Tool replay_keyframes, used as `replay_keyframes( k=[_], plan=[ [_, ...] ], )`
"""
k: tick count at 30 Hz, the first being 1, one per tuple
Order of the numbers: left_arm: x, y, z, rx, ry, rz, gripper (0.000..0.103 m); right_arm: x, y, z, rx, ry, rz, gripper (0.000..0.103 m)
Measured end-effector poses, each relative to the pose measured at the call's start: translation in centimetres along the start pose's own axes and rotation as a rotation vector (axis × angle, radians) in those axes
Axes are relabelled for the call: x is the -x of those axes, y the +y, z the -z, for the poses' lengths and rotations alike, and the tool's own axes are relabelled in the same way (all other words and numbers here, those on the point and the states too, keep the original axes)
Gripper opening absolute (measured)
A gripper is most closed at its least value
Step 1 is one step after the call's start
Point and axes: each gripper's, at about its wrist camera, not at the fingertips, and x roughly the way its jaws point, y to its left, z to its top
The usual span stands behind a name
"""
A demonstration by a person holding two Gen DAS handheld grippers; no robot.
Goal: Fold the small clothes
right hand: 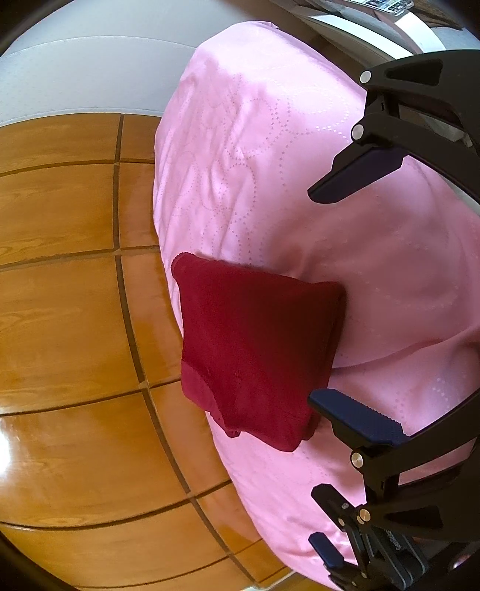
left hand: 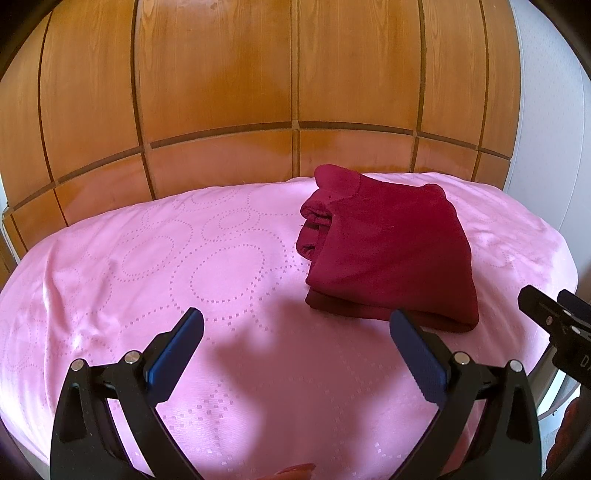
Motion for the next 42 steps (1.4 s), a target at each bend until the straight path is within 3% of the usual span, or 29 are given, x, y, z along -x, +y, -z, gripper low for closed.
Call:
replay_keyframes(
  k=[42],
  plan=[
    [-0.5,-0.06,0.4,-0.031,0.022,0.022,0.101,-0.82,0.07,0.34,0.015,0.022,-0.01,0.099]
  ],
)
